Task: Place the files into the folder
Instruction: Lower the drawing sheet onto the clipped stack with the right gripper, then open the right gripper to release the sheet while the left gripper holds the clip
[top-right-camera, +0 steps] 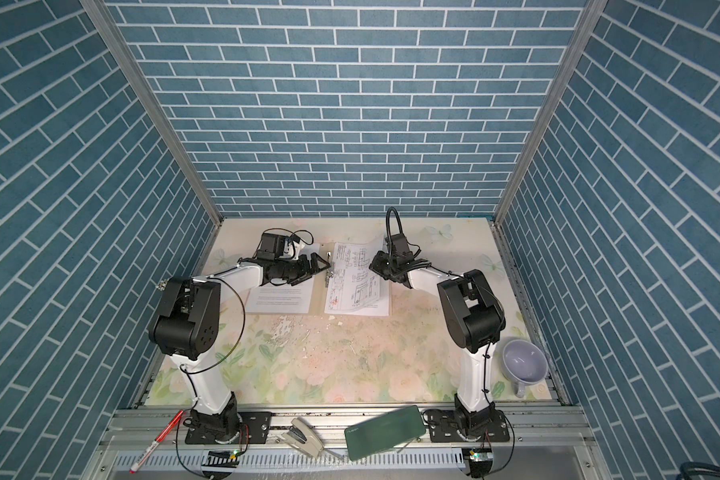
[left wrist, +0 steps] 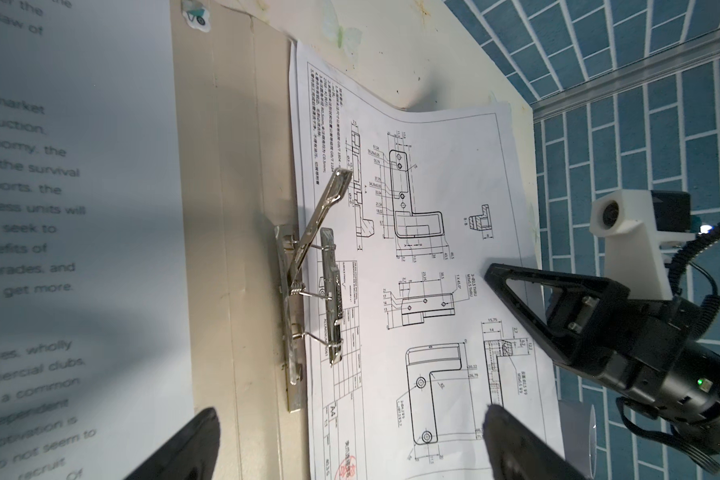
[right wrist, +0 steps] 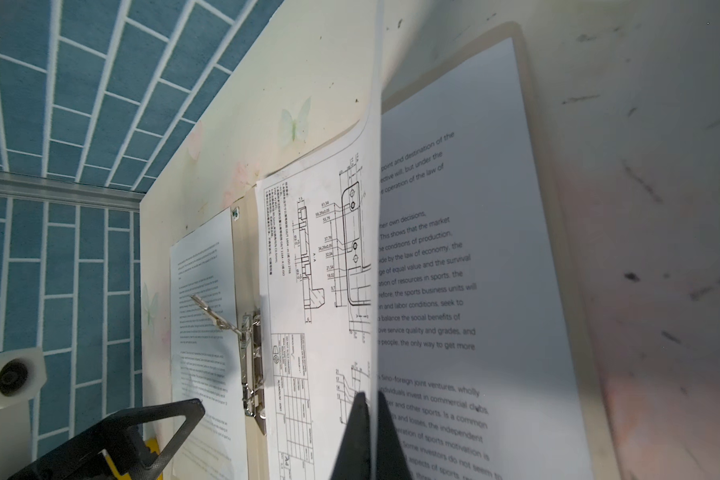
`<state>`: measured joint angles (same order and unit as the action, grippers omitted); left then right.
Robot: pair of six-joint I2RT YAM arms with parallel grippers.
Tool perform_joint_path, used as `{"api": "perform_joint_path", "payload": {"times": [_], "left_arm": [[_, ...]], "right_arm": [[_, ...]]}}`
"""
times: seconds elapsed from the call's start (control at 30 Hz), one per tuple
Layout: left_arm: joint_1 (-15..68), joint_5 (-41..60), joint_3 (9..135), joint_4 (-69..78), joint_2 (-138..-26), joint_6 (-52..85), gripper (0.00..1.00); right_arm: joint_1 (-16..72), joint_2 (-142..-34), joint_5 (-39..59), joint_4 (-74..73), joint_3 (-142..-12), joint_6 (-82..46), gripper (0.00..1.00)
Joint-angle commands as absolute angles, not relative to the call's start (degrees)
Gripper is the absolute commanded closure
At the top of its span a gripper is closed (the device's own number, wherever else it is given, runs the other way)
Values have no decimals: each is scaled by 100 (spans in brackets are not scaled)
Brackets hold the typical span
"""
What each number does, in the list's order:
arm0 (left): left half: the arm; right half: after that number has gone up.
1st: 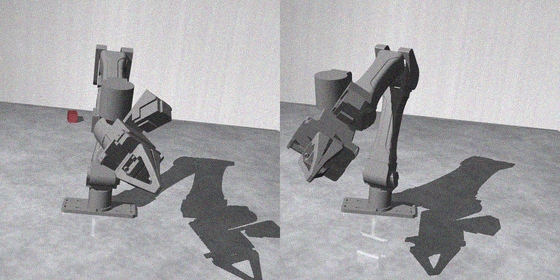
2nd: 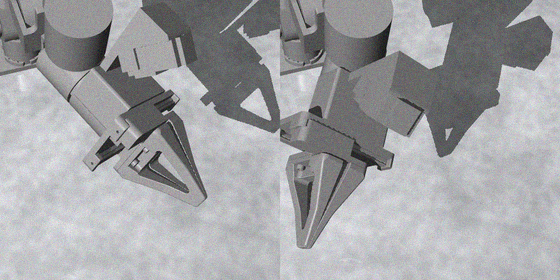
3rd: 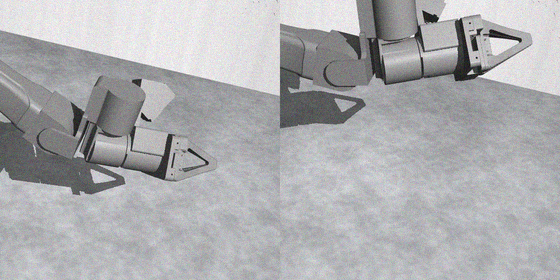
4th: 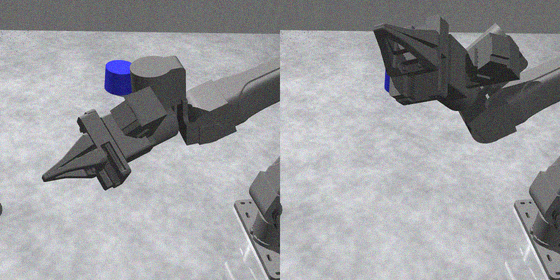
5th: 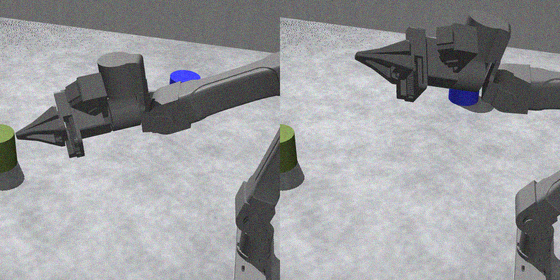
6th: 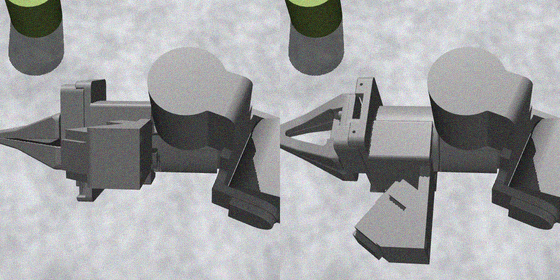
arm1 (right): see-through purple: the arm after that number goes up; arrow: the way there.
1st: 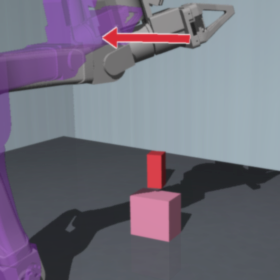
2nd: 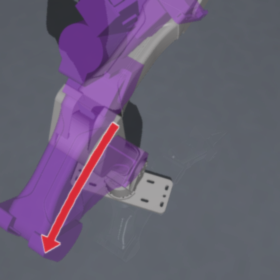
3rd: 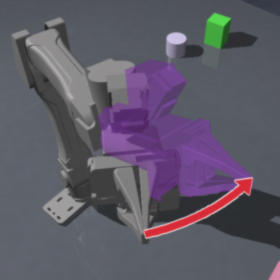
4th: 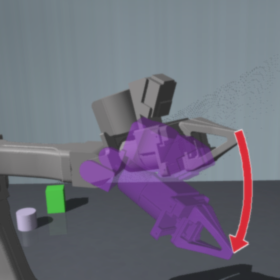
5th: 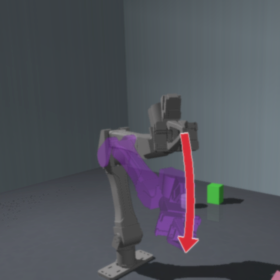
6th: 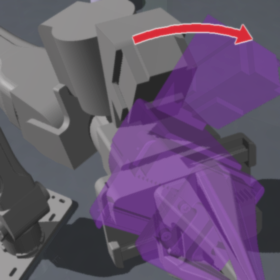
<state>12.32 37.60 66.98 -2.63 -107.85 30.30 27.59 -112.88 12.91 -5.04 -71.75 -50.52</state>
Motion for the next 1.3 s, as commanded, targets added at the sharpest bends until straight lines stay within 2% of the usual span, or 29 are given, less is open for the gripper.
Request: {"api": "perform_joint_path", "payload": {"times": [0.0, 0.93, 0.97, 1.1, 1.13, 1.27], "left_arm": [[1254, 3850, 6759, -125, -10886, 3079, 0], [1341, 3824, 6697, 18, -10938, 3168, 0], [1345, 3815, 6684, 20, -10942, 3168, 0], [1360, 3812, 6661, 42, -10966, 3195, 0], [1362, 3814, 6654, 61, -10974, 3199, 0], [1380, 3832, 6614, 103, -11012, 3239, 0]], "right_arm": [[2777, -11308, 1306, -537, -7233, -4860, 100], [2786, -11387, 1373, -271, -7409, -4861, 100], [2784, -11367, 1356, -225, -7409, -4856, 96], [2770, -11236, 1053, 85, -7408, -4765, 61], [2762, -11203, 969, 176, -7417, -4724, 56], [2718, -11071, 685, 551, -7457, -4609, 46]]}}
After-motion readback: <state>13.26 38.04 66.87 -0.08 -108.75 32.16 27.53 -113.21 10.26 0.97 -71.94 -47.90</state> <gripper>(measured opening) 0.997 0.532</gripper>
